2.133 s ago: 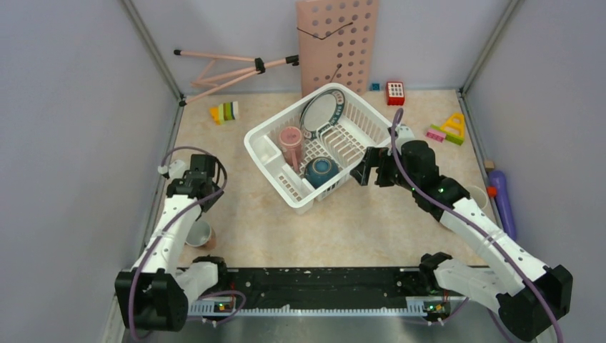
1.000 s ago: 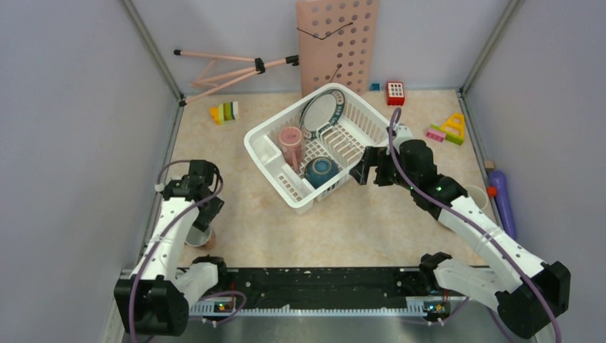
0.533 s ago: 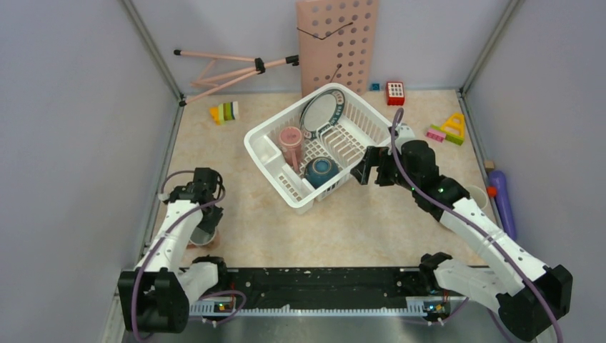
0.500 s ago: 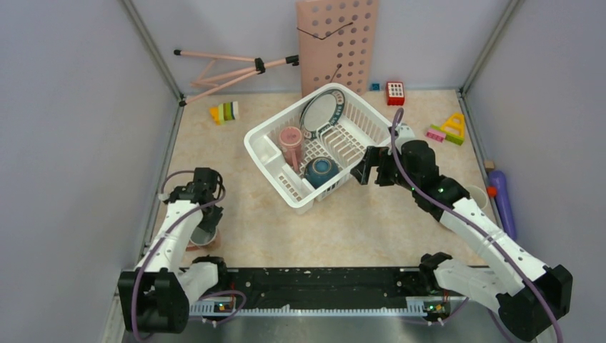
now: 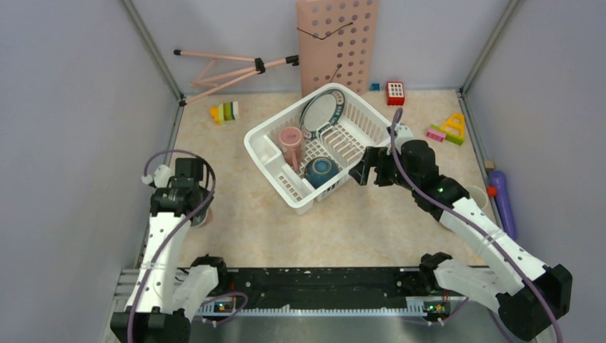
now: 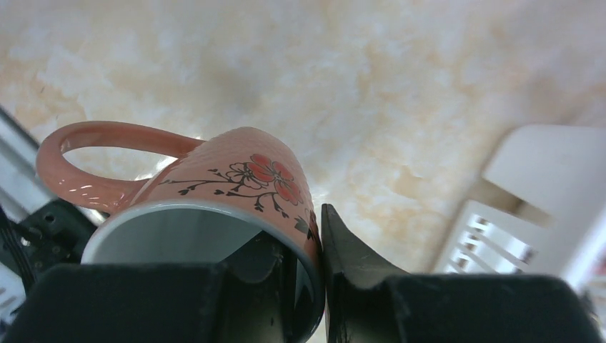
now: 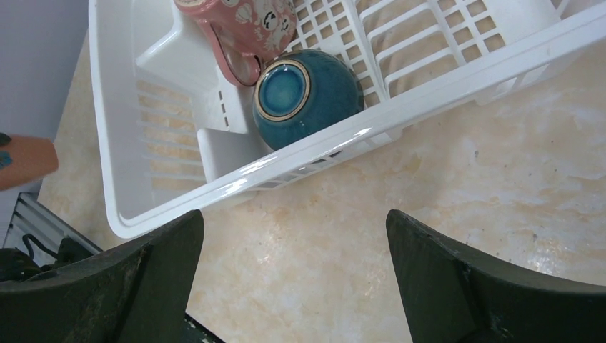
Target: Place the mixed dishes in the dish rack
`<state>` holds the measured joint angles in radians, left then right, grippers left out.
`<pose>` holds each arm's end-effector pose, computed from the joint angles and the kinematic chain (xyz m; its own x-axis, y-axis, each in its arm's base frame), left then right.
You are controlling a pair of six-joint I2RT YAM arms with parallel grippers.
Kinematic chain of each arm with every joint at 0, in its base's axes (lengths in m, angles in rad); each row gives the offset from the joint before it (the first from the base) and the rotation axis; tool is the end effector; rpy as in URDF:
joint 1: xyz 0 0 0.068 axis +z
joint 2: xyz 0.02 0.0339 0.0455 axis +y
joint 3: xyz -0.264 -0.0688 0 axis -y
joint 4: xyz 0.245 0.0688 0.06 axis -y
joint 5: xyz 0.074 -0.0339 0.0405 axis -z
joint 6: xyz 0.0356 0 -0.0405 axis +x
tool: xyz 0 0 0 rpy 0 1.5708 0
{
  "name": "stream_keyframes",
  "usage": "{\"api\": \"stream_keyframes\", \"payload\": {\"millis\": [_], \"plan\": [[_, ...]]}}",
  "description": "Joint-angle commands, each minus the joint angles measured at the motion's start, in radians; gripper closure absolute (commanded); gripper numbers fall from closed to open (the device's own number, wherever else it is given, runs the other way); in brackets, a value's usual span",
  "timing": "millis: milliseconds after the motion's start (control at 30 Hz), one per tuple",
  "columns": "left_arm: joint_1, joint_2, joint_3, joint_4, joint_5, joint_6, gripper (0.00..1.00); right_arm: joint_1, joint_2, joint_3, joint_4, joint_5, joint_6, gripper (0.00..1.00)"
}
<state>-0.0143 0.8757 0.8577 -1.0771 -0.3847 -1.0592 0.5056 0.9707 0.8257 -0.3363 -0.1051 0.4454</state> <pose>0.1461 0.0113 0.2767 -0.2969 -0.8041 -0.5151 -0.8527 0.4660 -0.2360 0.1898 0.1093 0.3047 -0.6081 0.1531 -0.7790 -0.3336 0.8411 0.4257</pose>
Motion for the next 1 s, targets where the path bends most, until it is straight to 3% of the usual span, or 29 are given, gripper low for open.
{"api": "stream_keyframes", "payload": {"millis": [0,133,300,500,633,967], "plan": [[0.005,-0.042,0.187,0.097,0.061,0.229,1.00,-0.002,0.013,0.030,0.053,-0.050,-0.020,0.03],[0.004,-0.109,0.248,0.258,0.263,0.382,1.00,-0.002,0.025,0.061,0.074,-0.095,-0.024,0.03],[0.003,-0.185,0.238,0.484,0.595,0.429,1.00,-0.002,0.045,0.101,0.151,-0.235,-0.017,0.04],[0.004,-0.150,0.246,0.629,0.818,0.377,1.00,-0.003,0.068,0.114,0.406,-0.409,0.079,0.05],[0.003,-0.125,0.226,0.812,0.985,0.293,1.00,-0.002,0.088,0.114,0.555,-0.462,0.169,0.04],[-0.003,-0.136,0.052,1.376,1.101,0.035,1.00,0.002,0.143,0.127,0.767,-0.458,0.441,0.01]]}}
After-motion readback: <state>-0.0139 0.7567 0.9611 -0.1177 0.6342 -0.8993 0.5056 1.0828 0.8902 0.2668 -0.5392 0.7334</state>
